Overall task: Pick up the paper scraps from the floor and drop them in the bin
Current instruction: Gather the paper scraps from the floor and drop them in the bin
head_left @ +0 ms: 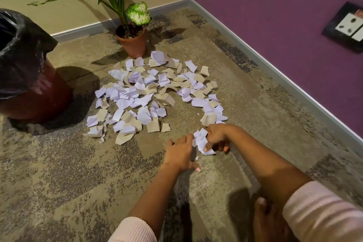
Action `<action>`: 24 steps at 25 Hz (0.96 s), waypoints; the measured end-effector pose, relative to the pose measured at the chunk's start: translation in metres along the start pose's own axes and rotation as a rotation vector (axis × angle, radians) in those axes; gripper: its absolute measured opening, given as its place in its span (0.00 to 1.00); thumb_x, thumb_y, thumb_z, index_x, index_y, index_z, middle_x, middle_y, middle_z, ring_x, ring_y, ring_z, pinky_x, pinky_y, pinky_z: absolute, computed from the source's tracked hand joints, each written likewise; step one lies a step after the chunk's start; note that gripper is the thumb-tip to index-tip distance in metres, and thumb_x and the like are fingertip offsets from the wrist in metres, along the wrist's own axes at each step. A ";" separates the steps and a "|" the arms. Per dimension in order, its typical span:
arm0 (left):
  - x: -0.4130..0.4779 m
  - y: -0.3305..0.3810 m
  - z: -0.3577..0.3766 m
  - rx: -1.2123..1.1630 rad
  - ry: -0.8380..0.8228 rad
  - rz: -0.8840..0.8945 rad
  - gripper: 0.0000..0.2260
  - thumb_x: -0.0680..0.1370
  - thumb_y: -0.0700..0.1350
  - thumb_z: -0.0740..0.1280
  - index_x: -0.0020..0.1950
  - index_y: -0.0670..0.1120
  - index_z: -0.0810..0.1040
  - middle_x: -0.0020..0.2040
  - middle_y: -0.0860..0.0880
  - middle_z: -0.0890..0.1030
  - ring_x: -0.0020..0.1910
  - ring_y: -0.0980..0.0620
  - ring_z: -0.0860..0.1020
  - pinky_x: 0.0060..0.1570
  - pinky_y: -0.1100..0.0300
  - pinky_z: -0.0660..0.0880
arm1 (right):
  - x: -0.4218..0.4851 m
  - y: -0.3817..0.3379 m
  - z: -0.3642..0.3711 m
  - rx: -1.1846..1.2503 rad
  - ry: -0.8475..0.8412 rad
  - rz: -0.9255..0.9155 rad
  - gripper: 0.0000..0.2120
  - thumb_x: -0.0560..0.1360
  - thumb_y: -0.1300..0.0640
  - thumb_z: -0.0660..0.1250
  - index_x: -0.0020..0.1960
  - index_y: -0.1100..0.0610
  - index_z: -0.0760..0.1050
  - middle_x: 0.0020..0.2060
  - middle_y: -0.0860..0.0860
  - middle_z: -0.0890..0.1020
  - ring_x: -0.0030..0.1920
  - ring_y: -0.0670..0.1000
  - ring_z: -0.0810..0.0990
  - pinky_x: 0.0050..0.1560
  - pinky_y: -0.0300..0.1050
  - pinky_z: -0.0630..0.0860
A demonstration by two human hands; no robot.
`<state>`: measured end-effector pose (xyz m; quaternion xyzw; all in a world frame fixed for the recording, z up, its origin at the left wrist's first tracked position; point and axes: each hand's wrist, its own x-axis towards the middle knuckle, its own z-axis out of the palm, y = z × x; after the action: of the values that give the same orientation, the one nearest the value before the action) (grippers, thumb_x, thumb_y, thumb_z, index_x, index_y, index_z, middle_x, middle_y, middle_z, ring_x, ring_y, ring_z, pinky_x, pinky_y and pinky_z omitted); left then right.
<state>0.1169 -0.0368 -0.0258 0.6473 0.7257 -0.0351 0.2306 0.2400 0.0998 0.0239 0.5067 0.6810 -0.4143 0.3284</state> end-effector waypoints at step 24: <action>0.010 -0.013 -0.007 -0.237 0.094 -0.004 0.27 0.69 0.62 0.72 0.61 0.51 0.68 0.58 0.49 0.77 0.54 0.44 0.78 0.45 0.50 0.77 | 0.024 0.041 0.006 0.262 0.700 0.014 0.37 0.65 0.39 0.75 0.67 0.56 0.69 0.64 0.58 0.72 0.64 0.60 0.73 0.55 0.51 0.73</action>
<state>0.1017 -0.0269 -0.0268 0.6151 0.7360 0.0809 0.2711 0.2727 0.1097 -0.0088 0.6599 0.6900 -0.2971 0.0107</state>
